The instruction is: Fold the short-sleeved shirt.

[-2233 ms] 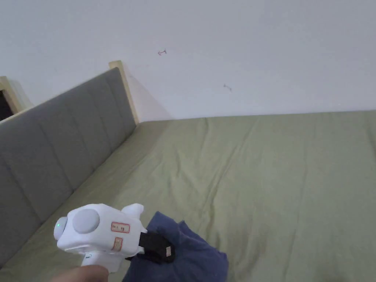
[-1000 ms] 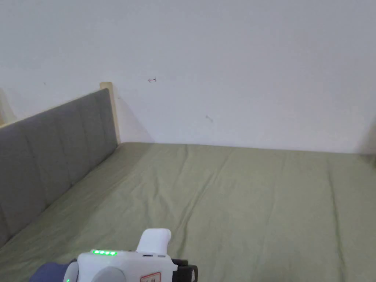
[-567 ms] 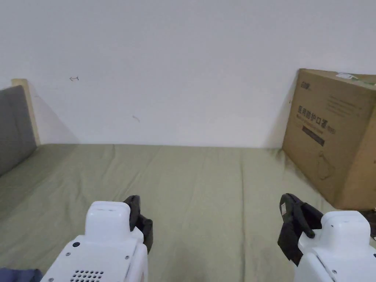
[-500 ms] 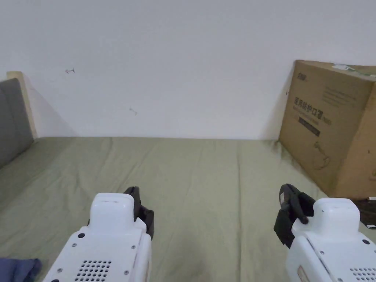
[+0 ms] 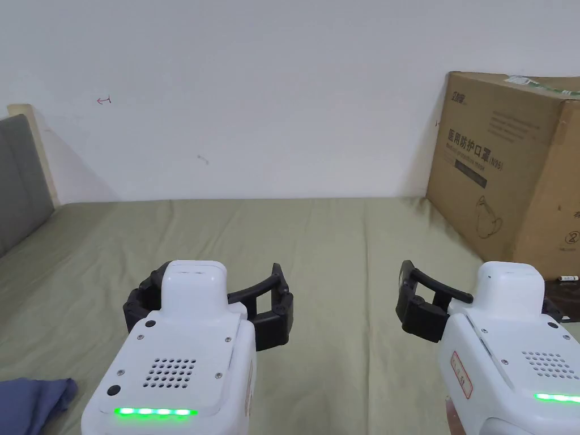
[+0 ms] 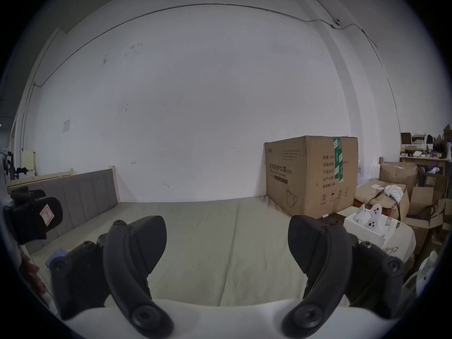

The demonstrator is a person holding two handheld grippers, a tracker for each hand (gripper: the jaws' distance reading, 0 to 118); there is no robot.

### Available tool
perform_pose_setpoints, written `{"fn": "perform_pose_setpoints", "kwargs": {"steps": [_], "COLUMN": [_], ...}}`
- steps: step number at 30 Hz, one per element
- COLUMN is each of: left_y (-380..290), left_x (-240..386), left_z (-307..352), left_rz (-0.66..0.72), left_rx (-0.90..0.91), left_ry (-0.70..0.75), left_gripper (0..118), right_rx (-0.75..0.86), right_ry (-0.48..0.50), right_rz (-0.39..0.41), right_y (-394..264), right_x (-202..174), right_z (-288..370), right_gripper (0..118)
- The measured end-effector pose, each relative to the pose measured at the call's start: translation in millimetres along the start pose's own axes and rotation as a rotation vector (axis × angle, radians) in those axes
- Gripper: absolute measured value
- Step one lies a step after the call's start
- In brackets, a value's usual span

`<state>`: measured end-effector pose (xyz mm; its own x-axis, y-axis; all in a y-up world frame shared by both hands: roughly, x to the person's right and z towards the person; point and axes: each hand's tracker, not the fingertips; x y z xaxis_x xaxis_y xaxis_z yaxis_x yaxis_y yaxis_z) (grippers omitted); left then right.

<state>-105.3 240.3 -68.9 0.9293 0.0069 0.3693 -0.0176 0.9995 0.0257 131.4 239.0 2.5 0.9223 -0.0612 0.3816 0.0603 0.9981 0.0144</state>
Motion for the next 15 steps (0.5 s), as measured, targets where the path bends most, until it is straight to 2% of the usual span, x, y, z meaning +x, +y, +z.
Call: {"fn": "perform_pose_setpoints", "kwargs": {"steps": [6, 15], "left_y": [6.5, 5.8], "left_x": [1.5, 3.7], "left_z": [-1.0, 0.7], "left_rz": [0.052, 0.034], "left_rx": [-0.067, -0.064], "left_ry": [0.0, 0.033], "left_gripper": [110, 109], "right_rx": [-0.009, -0.031], "right_ry": [0.019, 0.024], "right_rz": [0.002, 0.036], "right_y": [1.4, -4.3], "right_x": [-0.6, -2.7], "right_z": [1.7, 0.6], "right_gripper": [105, 106]}}
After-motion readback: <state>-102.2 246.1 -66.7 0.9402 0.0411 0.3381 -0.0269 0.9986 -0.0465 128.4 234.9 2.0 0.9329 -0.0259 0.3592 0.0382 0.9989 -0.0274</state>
